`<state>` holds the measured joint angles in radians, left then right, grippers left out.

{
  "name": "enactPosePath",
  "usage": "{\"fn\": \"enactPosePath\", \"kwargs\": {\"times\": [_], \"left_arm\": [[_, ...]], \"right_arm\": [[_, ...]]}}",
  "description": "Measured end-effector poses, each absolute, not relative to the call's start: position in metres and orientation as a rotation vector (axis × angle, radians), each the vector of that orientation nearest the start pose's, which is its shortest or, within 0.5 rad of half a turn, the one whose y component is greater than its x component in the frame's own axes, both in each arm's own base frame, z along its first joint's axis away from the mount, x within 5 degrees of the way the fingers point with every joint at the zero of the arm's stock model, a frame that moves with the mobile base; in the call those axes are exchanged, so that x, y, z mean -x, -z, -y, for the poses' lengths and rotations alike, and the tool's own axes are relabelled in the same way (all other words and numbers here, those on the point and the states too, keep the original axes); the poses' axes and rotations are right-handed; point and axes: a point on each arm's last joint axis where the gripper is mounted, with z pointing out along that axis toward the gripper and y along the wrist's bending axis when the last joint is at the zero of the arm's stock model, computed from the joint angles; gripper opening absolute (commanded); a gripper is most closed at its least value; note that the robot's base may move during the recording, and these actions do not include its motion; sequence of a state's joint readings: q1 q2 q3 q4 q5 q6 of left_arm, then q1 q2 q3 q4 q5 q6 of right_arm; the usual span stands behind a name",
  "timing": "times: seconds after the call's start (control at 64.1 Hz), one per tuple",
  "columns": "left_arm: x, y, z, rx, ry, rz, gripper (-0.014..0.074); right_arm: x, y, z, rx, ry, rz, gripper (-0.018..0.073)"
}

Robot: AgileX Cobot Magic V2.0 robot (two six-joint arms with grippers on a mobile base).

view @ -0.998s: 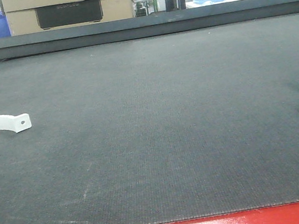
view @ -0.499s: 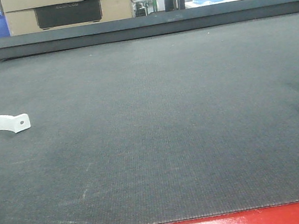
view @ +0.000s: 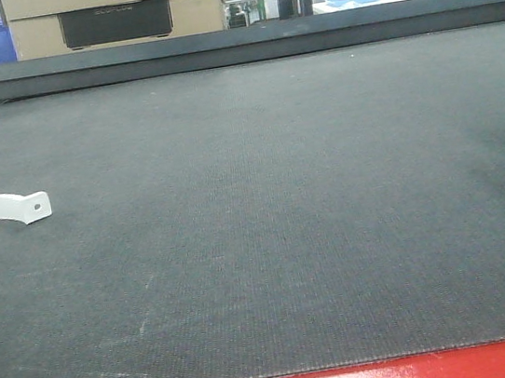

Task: Grab PVC pipe and place in blue bin
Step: 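Close both grippers on opposite ends of the white clamp, then lift the white clamp off the table with both grippers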

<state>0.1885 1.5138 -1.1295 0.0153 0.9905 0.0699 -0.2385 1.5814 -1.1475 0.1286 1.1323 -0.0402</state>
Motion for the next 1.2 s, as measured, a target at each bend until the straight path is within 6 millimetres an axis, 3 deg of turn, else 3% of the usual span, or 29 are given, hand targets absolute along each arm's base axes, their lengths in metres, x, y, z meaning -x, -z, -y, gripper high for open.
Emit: {"fn": "enactPosePath", "kwargs": {"times": [0.094,0.281,0.499,1.03,1.108,1.201], "left_arm": [[-0.305,-0.254,-0.060,0.146,-0.079,-2.898,0.0310],[-0.330,-0.227,-0.066,0.135,-0.086,-2.956,0.0286],[-0.342,-0.202,-0.068,0.134,-0.078,-3.011,0.0272],[-0.347,-0.196,-0.068,0.145,-0.055,-2.998,0.0217],[-0.347,-0.196,-0.068,0.146,-0.053,-2.997,0.0170],[-0.346,-0.195,-0.067,0.148,-0.049,-3.002,0.0018]], "right_arm": [[-0.288,-0.250,0.059,-0.374,-0.159,-3.007,-0.0167],[-0.288,-0.250,0.059,-0.374,-0.159,-3.007,-0.0167],[-0.288,-0.251,0.059,-0.374,-0.159,-3.003,-0.0167],[-0.289,-0.251,0.059,-0.374,-0.156,-2.991,-0.0167],[-0.289,-0.251,0.059,-0.374,-0.156,-2.991,-0.0167],[-0.289,-0.251,0.059,-0.374,-0.155,-2.989,-0.0167]]}}
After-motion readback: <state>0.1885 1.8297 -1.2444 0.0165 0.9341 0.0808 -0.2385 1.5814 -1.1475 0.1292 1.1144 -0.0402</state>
